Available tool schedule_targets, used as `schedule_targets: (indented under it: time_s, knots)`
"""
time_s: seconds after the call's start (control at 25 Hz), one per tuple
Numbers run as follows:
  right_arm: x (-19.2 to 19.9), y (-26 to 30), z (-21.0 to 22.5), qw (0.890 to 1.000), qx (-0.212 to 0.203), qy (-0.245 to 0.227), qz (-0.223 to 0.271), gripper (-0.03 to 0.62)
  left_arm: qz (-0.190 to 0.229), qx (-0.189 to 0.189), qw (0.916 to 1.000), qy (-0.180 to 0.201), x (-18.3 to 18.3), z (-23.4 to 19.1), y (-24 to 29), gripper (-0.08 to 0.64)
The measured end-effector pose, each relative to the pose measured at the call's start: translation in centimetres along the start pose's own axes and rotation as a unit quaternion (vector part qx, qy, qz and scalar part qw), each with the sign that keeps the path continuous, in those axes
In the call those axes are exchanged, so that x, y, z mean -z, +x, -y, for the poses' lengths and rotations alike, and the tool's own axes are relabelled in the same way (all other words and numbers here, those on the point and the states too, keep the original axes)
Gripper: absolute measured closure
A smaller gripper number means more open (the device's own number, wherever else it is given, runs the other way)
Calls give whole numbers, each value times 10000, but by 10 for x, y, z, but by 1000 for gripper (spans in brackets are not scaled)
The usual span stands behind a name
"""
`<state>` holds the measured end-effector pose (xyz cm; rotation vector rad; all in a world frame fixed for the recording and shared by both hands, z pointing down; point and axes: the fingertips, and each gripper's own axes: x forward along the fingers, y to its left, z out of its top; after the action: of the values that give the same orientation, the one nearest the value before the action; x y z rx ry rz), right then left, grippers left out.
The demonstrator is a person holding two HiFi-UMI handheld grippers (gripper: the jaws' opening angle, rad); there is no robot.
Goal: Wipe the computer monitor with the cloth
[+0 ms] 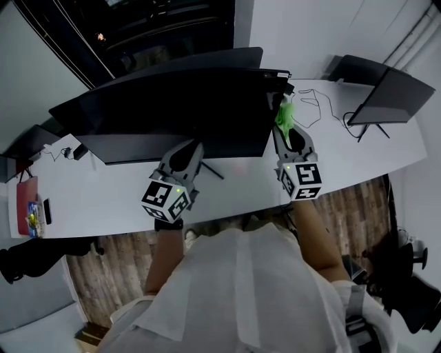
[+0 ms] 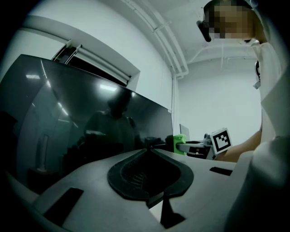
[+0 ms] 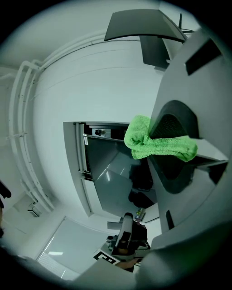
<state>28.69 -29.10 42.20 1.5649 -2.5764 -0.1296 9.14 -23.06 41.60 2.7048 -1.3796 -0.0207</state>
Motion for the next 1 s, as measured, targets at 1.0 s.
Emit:
schedule_targets:
  time_s: [1.0]
  knots:
    - [121, -6, -23, 9915, 206, 219, -1269, 522, -366, 224, 9990, -155, 31, -21, -7, 531]
